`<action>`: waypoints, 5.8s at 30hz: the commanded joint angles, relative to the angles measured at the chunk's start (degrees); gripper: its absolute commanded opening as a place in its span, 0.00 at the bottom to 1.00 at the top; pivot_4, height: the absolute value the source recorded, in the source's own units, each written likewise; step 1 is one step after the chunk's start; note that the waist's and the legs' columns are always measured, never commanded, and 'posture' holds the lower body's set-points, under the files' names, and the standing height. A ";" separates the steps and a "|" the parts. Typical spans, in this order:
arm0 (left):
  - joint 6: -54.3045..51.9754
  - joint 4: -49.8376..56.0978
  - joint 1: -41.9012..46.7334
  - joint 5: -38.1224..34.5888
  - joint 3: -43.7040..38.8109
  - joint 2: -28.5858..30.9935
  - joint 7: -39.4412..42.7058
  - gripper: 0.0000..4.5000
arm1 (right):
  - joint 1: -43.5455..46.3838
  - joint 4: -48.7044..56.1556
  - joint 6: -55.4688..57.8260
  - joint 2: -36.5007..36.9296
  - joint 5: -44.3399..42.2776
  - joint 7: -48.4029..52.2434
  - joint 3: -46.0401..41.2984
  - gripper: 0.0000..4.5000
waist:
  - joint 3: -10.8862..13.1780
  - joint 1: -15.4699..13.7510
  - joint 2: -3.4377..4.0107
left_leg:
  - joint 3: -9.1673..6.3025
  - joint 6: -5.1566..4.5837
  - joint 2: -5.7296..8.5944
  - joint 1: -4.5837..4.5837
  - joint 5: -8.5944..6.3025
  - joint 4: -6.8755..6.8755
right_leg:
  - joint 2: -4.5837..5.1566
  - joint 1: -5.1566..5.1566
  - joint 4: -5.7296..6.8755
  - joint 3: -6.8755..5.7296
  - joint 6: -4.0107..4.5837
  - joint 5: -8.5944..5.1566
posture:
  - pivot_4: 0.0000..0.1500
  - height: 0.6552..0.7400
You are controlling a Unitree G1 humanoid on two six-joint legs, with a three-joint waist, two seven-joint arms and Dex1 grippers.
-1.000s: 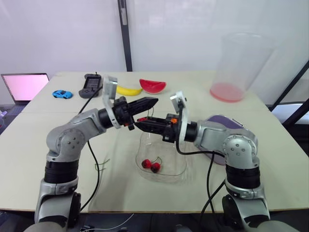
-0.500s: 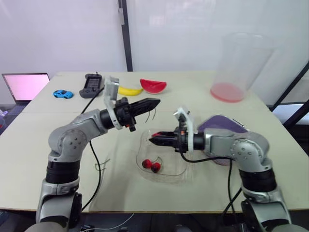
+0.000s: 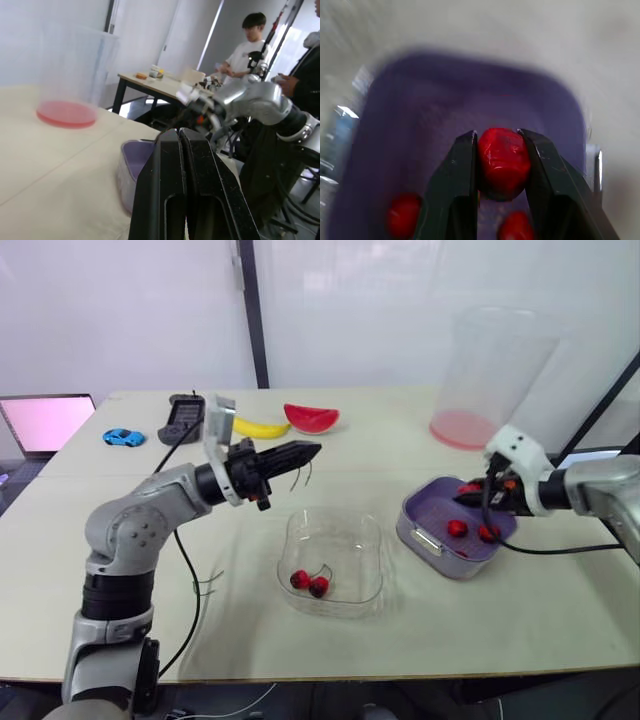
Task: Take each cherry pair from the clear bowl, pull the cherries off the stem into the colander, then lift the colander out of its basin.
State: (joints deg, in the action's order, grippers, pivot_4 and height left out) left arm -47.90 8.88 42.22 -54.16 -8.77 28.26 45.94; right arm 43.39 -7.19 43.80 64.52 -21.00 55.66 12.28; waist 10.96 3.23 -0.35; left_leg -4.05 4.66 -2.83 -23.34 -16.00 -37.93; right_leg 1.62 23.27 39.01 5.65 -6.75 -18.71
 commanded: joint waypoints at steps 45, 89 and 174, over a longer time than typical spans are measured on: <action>6.42 -10.55 -38.18 14.81 -13.02 22.08 10.15 0.31 | 14.94 19.00 16.50 -7.76 -22.08 15.67 -10.56 1.00 | 0.15 -0.87 0.05 | 0.05 0.00 -0.03 -0.05 0.00 0.03 | 0.06 0.11 0.06 -0.03 0.02 -0.01 | 1.00 0.98; 9.91 8.47 -33.06 8.57 -10.91 27.33 23.06 0.98 | 16.50 23.67 31.48 -31.05 -1.67 -9.18 25.13 1.00 | 0.13 0.76 0.04 | 0.08 0.02 -0.08 -0.08 0.01 0.08 | 0.01 0.26 0.17 -0.01 0.04 -0.01 | 1.00 0.98; 10.46 7.04 -24.44 10.64 -0.75 22.20 21.05 1.00 | 14.00 25.09 48.70 -34.26 -12.13 -34.34 18.14 0.71 | 0.12 0.79 0.03 | -0.02 0.00 -0.04 -0.06 0.00 0.04 | 0.01 0.17 0.20 -0.06 0.06 -0.02 | 1.00 0.98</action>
State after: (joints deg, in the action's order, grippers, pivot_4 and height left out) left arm -38.33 15.33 17.27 -43.65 -9.46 50.45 66.40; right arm 55.62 16.16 92.11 29.93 -32.44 21.91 30.21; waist 11.09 4.02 -0.32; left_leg -4.07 4.66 -2.87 -23.40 -16.00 -37.89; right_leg 1.63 23.45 39.21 5.59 -6.68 -18.73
